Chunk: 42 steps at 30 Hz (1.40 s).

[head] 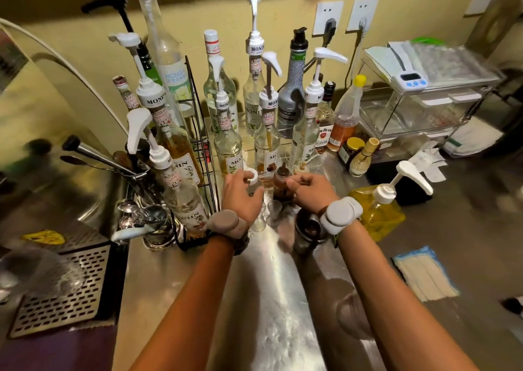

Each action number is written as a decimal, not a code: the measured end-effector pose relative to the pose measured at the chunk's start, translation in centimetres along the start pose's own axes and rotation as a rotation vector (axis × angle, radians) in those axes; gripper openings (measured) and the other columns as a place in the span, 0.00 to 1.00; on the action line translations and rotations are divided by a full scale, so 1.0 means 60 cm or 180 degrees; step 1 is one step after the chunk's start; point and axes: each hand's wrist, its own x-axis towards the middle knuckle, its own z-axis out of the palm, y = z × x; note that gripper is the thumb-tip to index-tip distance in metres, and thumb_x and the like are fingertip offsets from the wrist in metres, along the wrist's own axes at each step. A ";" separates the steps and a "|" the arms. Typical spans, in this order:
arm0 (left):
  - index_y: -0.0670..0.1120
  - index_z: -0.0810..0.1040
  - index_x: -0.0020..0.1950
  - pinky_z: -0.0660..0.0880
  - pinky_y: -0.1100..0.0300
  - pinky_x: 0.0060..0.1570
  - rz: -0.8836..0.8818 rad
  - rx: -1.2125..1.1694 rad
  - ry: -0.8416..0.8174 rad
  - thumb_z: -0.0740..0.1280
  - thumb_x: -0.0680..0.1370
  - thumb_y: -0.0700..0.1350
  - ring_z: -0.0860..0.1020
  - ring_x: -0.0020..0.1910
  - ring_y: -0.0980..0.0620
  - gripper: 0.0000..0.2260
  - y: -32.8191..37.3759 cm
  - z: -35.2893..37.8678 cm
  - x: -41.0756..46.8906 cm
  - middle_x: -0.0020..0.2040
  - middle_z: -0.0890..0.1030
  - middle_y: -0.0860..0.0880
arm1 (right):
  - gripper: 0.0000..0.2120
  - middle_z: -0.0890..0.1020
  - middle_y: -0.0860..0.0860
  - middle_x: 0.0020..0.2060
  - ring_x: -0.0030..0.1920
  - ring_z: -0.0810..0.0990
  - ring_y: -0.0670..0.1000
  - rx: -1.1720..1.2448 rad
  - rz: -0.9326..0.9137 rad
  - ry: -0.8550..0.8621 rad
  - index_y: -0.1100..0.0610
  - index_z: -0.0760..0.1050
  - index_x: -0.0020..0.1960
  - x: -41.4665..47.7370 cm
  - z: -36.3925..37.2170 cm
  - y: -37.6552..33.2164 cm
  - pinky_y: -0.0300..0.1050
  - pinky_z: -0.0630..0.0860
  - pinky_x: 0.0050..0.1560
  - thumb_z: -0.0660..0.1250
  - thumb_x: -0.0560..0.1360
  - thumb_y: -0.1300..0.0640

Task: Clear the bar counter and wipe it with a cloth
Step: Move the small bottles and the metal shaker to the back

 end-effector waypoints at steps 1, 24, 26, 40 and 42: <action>0.48 0.75 0.57 0.77 0.62 0.51 -0.0003 -0.0085 -0.0060 0.71 0.75 0.45 0.78 0.51 0.53 0.12 0.007 0.006 -0.011 0.61 0.72 0.47 | 0.05 0.85 0.47 0.41 0.47 0.82 0.50 -0.0024 0.0018 -0.0001 0.51 0.83 0.44 -0.003 -0.010 0.003 0.46 0.79 0.53 0.70 0.77 0.53; 0.46 0.65 0.69 0.72 0.57 0.56 -0.0349 -0.0063 -0.0954 0.80 0.64 0.52 0.72 0.56 0.54 0.39 0.016 0.125 -0.172 0.56 0.72 0.54 | 0.10 0.78 0.57 0.39 0.38 0.75 0.54 -0.0515 0.0614 -0.0774 0.57 0.77 0.45 -0.034 -0.141 0.105 0.47 0.72 0.40 0.60 0.77 0.69; 0.44 0.67 0.67 0.74 0.57 0.53 -0.0469 0.0051 -0.0899 0.79 0.66 0.51 0.74 0.53 0.53 0.35 0.012 0.135 -0.178 0.57 0.75 0.49 | 0.12 0.76 0.57 0.38 0.34 0.74 0.52 -0.0483 0.0772 -0.0871 0.58 0.75 0.46 -0.037 -0.141 0.115 0.43 0.70 0.34 0.59 0.77 0.72; 0.42 0.73 0.57 0.79 0.52 0.45 -0.0719 -0.0034 -0.0614 0.74 0.72 0.45 0.82 0.44 0.43 0.17 0.014 0.166 -0.187 0.49 0.83 0.41 | 0.13 0.78 0.62 0.45 0.40 0.78 0.57 -0.0030 0.1004 -0.1114 0.65 0.74 0.59 -0.050 -0.145 0.138 0.42 0.73 0.35 0.56 0.80 0.71; 0.43 0.73 0.57 0.79 0.54 0.45 -0.0699 0.0004 -0.0590 0.74 0.72 0.46 0.82 0.40 0.48 0.17 0.012 0.168 -0.185 0.49 0.83 0.43 | 0.12 0.78 0.63 0.44 0.36 0.78 0.54 -0.0026 0.0950 -0.1074 0.66 0.75 0.58 -0.049 -0.143 0.136 0.39 0.74 0.29 0.56 0.79 0.72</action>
